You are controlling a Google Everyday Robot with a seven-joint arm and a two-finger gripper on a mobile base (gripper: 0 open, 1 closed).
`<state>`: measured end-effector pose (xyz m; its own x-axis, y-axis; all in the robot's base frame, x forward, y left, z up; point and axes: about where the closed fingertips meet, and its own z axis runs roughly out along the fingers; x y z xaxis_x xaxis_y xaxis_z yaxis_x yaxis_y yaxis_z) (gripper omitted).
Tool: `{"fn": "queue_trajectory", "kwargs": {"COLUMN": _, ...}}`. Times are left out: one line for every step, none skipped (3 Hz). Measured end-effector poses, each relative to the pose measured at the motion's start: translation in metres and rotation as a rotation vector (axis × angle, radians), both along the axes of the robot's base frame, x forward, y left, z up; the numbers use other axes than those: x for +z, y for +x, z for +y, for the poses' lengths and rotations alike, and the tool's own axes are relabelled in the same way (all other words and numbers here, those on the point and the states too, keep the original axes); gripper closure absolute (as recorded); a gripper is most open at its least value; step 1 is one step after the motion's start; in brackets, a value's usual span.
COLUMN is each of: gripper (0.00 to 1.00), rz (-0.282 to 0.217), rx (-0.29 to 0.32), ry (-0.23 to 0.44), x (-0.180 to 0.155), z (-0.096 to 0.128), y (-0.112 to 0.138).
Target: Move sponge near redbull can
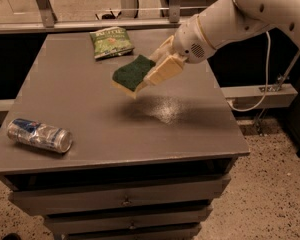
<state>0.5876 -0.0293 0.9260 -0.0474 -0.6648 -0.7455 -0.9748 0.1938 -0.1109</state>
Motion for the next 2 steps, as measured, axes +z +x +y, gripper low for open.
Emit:
{"fn": "queue_trajectory", "kwargs": {"gripper": 1.0, "rz": 0.022, "rx": 0.043, "ry": 0.002, "x": -0.017, "z": 0.033, "y": -0.009}}
{"fn": "queue_trajectory", "kwargs": {"gripper": 1.0, "rz": 0.061, "rx": 0.084, "ry": 0.014, "x": -0.039, "z": 0.068, "y": -0.017}}
